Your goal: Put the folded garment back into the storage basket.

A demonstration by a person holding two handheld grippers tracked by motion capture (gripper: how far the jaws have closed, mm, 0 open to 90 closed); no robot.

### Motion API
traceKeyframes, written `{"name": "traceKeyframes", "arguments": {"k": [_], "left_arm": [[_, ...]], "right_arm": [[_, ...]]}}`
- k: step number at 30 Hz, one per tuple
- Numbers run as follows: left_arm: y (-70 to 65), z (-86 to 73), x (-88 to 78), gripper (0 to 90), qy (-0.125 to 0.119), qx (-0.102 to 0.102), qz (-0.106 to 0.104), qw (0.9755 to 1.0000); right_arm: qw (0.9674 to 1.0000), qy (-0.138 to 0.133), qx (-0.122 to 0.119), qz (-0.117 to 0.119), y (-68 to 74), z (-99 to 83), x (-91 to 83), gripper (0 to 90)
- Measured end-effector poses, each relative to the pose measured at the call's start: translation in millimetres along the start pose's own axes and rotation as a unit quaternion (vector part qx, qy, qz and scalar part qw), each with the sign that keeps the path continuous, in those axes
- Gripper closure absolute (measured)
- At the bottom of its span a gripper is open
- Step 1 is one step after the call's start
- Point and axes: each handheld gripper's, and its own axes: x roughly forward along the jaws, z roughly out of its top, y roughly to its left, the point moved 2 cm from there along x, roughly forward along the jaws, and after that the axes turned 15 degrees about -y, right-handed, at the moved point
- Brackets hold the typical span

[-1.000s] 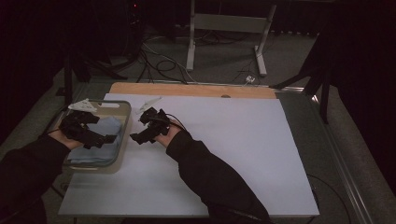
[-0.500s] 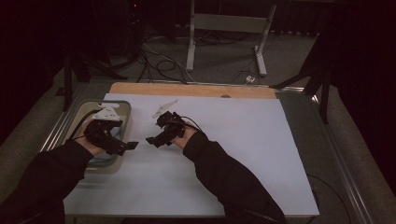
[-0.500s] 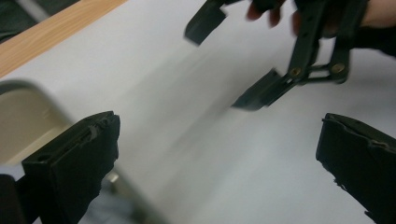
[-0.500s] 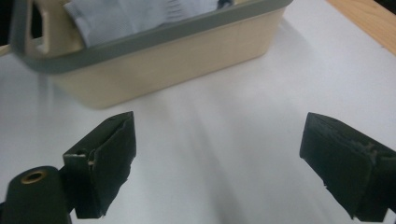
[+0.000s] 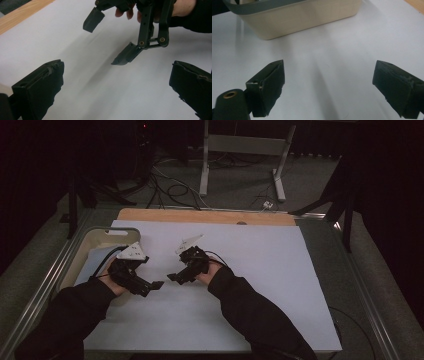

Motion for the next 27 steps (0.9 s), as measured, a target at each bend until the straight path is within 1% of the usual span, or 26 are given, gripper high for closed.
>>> {"name": "traceKeyframes", "arguments": {"k": [3,6,8,9,10,13,15,16,17,20,21,24,25,27], "left_arm": [[-6.4,-2.9,4.0,0.2,-0.006,0.000,-0.011,0.9999],[-12.2,-5.4,7.1,0.2,-0.010,0.012,-0.015,0.9998],[-16.2,-7.2,9.4,0.2,-0.012,0.013,-0.022,0.9996],[-16.2,-7.2,9.4,0.2,-0.012,0.013,-0.022,0.9996],[-19.7,-9.2,12.4,0.2,-0.014,0.014,-0.025,0.9995],[-25.0,-13.8,18.0,0.2,-0.015,0.024,-0.011,0.9996],[-26.2,-15.0,19.1,0.2,-0.014,0.025,-0.011,0.9995],[-29.4,-18.7,22.6,0.2,-0.013,0.030,-0.008,0.9994],[-30.8,-20.6,24.2,0.3,-0.013,0.033,-0.009,0.9993],[-33.1,-26.4,28.5,0.2,-0.015,0.031,-0.016,0.9993],[-33.5,-28.2,29.8,0.2,-0.015,0.030,-0.018,0.9993],[-34.9,-33.3,32.3,0.2,-0.020,0.028,-0.026,0.9991],[-35.8,-35.0,32.8,0.2,-0.022,0.028,-0.027,0.9990],[-38.5,-38.5,33.5,0.2,-0.023,0.038,-0.027,0.9987]], "right_arm": [[1.0000,-0.003,0.003,0.000,0.0,-5.5,-3.6,10.7],[1.0000,-0.008,-0.001,0.002,0.2,-11.0,-8.8,10.7],[0.9999,-0.010,0.001,0.001,0.7,-14.0,-12.0,10.8],[0.9999,-0.010,0.001,0.001,0.7,-14.0,-12.0,10.8],[0.9999,-0.015,0.001,0.004,0.9,-17.3,-15.4,10.8],[0.9998,-0.021,0.004,0.002,1.3,-20.9,-18.7,10.8],[0.9997,-0.023,0.004,-0.001,1.0,-22.8,-20.5,10.7],[0.9997,-0.024,0.005,0.000,0.9,-24.0,-21.4,10.7],[0.9996,-0.028,0.009,0.004,0.9,-27.6,-24.4,10.7],[0.9996,-0.026,0.008,0.000,0.1,-33.6,-28.4,10.7],[0.9995,-0.028,0.014,-0.001,0.5,-35.5,-29.4,10.8],[0.9995,-0.028,0.011,-0.006,1.8,-40.9,-33.2,10.7],[0.9996,-0.028,0.009,-0.007,2.0,-42.9,-34.0,10.7],[0.9995,-0.032,0.008,-0.004,3.0,-46.4,-36.8,10.7]]}}
